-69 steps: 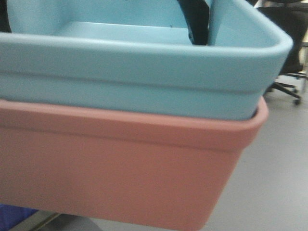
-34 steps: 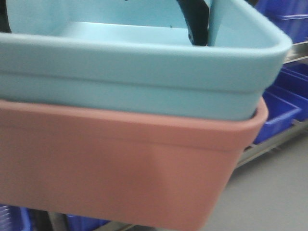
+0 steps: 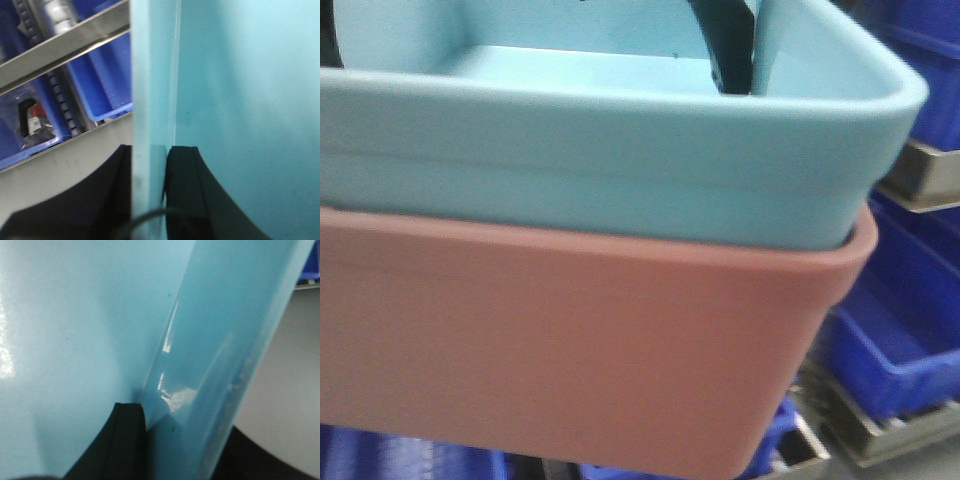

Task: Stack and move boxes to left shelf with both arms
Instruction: 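Hold the stacked bins with both grippers as the base approaches the shelf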

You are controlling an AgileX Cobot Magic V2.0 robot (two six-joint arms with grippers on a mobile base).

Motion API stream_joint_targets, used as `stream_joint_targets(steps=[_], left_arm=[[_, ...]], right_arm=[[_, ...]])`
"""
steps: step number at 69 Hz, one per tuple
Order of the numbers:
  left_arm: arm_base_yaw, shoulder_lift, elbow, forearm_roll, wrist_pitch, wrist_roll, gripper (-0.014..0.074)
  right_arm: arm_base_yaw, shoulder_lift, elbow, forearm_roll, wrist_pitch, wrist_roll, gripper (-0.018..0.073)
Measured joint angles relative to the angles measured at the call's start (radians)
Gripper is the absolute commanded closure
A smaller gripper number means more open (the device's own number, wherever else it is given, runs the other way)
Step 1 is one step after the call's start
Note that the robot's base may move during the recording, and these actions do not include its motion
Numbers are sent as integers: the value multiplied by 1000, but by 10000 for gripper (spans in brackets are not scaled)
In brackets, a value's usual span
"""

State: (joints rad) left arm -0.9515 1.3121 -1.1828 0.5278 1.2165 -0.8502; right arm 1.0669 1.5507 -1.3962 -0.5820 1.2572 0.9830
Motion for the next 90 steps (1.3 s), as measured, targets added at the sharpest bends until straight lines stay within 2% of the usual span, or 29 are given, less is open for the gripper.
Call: stream_joint_targets(steps=[90], left_arm=[[0,0,0,0,0,0,608]], right_arm=[[0,0,0,0,0,0,503]])
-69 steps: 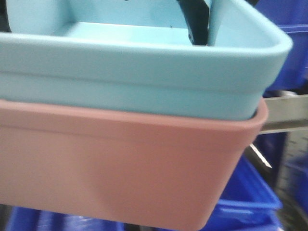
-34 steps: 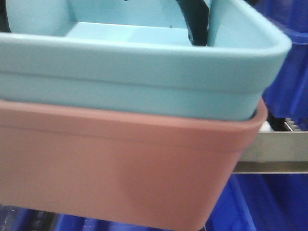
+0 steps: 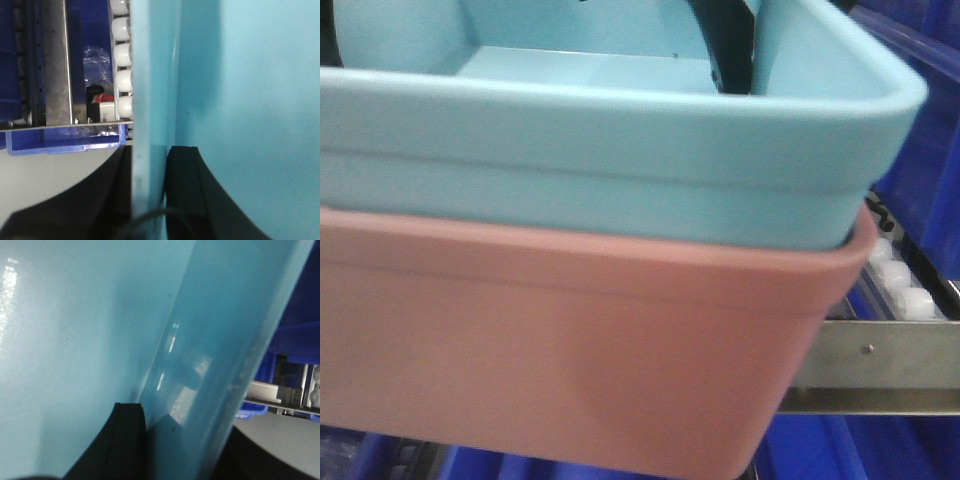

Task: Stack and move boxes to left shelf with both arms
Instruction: 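Hold the stacked bins with both grippers as the base approaches the shelf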

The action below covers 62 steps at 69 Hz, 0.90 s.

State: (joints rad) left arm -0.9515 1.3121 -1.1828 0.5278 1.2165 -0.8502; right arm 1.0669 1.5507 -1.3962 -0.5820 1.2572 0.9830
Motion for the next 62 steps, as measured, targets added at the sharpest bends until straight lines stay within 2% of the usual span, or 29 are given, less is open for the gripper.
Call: stream_joint_targets(steps=[62], left_arm=[[0,0,0,0,0,0,608]], right_arm=[[0,0,0,0,0,0,503]])
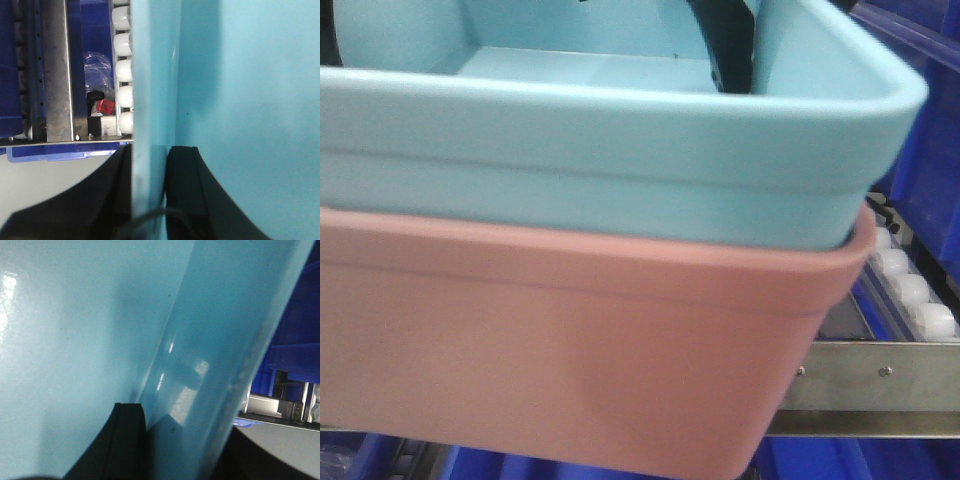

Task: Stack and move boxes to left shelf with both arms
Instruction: 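Hold the stacked bins with both grippers as the base approaches the shelf, then lower the stacked bins onto the shelf's roller track with both grippers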

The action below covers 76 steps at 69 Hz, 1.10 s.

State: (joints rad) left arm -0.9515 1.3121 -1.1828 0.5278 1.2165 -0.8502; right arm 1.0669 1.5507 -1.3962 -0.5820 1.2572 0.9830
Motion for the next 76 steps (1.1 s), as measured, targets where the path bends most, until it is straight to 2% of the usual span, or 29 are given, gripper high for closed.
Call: stream_joint_targets(steps=[38,53,65,72,76], left_arm=[[0,0,0,2,-4,0,608],[0,0,0,43,-34,0,608],[9,0,0,59,-111,-2,608],[53,8,2,48,-174,-6,608],[85,15,2,27,-254,-3,608]], right_arm=[[0,0,0,0,0,0,503],[0,0,0,-8,0,-29,503],[-41,2,-13,-8,0,-46,503],[-90,2,-40,-2,-9,-73,503],[-117,2,-62,24,-83,-107,503]])
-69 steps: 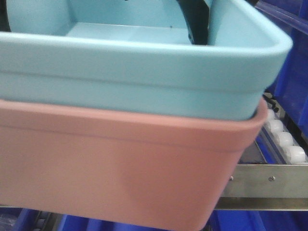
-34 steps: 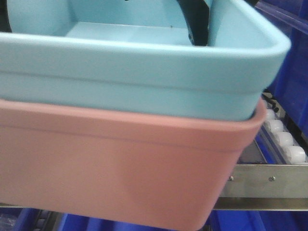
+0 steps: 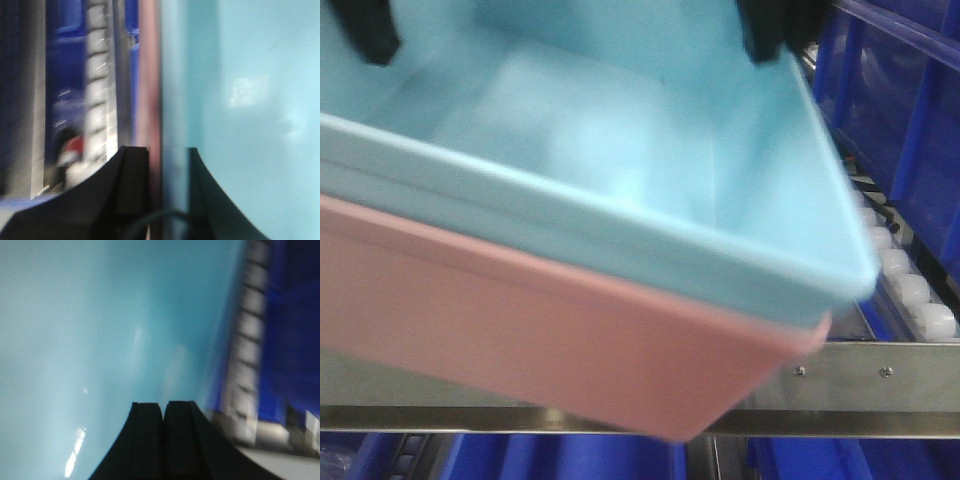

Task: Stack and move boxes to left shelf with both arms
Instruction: 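Lower the stacked bins onto the shelf's roller track with both grippers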

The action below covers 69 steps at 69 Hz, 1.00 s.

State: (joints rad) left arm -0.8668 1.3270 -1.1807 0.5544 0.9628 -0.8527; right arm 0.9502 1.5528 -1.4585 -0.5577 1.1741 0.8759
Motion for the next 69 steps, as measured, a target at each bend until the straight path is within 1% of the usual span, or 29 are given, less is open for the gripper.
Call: stream_joint_targets(steps=[6,9,12,20,27,31,36,40,48,53,63,69], left_arm=[[53,18,2,-46,-105,19,608],[79,24,2,-74,-156,29,608],[101,32,2,-85,-205,37,608],[171,68,-4,-83,-319,42,608],[235,132,-4,-72,-395,33,608],[268,170,-4,-72,-418,29,608],[306,210,-4,-109,-434,26,608],[333,241,-9,-128,-458,22,608],[377,296,-39,-142,-468,22,608],[397,328,-63,-143,-481,22,608],[429,389,-106,-121,-524,18,608],[445,427,-118,-111,-536,18,589]], right_arm=[[-45,7,-22,48,-112,-64,503],[-73,11,-28,74,-145,-94,503],[-104,20,-34,94,-172,-125,503],[-173,53,-55,132,-206,-198,503],[-208,98,-79,147,-215,-253,503],[-219,126,-96,152,-215,-278,503],[-226,161,-124,154,-217,-302,503],[-227,182,-149,154,-221,-310,503],[-227,213,-207,156,-234,-316,503],[-227,227,-236,156,-236,-318,503],[-230,248,-251,156,-251,-320,503],[-230,253,-251,156,-265,-320,503]])
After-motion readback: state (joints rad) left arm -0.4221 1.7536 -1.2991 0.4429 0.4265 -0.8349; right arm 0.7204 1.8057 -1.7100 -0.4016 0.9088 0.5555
